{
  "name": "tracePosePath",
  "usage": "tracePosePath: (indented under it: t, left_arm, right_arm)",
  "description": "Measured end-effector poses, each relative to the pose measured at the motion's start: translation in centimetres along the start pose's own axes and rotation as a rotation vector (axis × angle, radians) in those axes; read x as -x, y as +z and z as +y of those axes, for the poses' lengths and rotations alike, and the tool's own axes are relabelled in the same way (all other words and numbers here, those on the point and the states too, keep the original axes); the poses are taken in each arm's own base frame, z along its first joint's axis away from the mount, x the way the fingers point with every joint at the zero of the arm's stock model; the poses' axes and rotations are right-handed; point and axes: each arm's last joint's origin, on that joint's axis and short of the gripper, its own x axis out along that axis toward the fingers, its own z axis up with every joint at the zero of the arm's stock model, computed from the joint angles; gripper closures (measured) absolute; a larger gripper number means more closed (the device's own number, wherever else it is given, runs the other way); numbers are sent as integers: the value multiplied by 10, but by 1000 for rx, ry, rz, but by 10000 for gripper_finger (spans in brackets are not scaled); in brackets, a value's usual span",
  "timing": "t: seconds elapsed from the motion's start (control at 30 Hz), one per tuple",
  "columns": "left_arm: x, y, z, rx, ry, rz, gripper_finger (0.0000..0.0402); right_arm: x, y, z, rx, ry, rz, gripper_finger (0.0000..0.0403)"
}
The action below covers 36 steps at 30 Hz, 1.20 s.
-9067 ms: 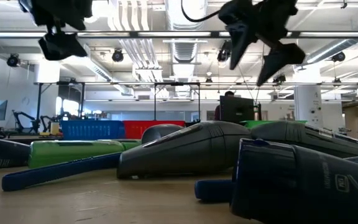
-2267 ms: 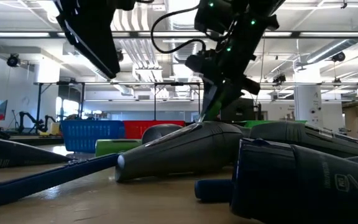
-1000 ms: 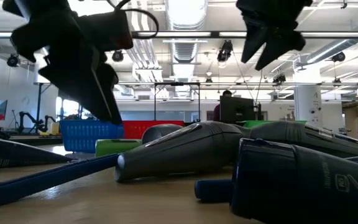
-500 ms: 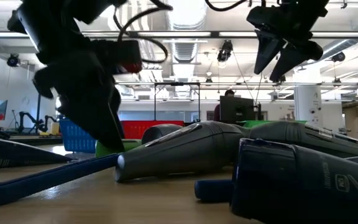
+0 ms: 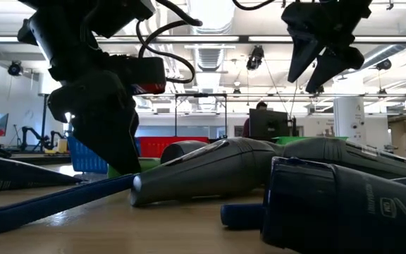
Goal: Pick & Place Travel size toiletries
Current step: Put the shampoo into the black bin
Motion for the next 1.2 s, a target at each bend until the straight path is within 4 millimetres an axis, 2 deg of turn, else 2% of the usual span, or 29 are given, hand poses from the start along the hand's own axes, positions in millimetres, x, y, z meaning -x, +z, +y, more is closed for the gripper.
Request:
tracePosePath:
  t: [0.17, 0.4, 0.57, 0.7, 0.8, 1.0, 1.2]
  left_arm:
    - [11, 5, 6, -43, -23, 2, 254]
    - [45, 19, 14, -38, 25, -123, 256]
    - [78, 39, 16, -24, 40, -348, 256]
    - [91, 54, 19, -24, 58, -501, 255]
    - [95, 63, 24, -15, 74, -556, 254]
    - [94, 80, 24, -79, 103, -558, 252]
    - [90, 97, 26, -132, 143, -558, 252]
  right_arm:
    - [0, 1, 8, -24, 118, 57, 142]
    - [1, 11, 19, -119, 300, 82, 162]
    - [-1, 26, 22, -198, 397, 40, 157]
    - [-5, 38, 24, -218, 482, 34, 141]
    - [-11, 43, 28, -220, 540, 39, 129]
    - [-18, 48, 37, -228, 632, 56, 106]
    - [-25, 50, 41, -246, 631, 92, 93]
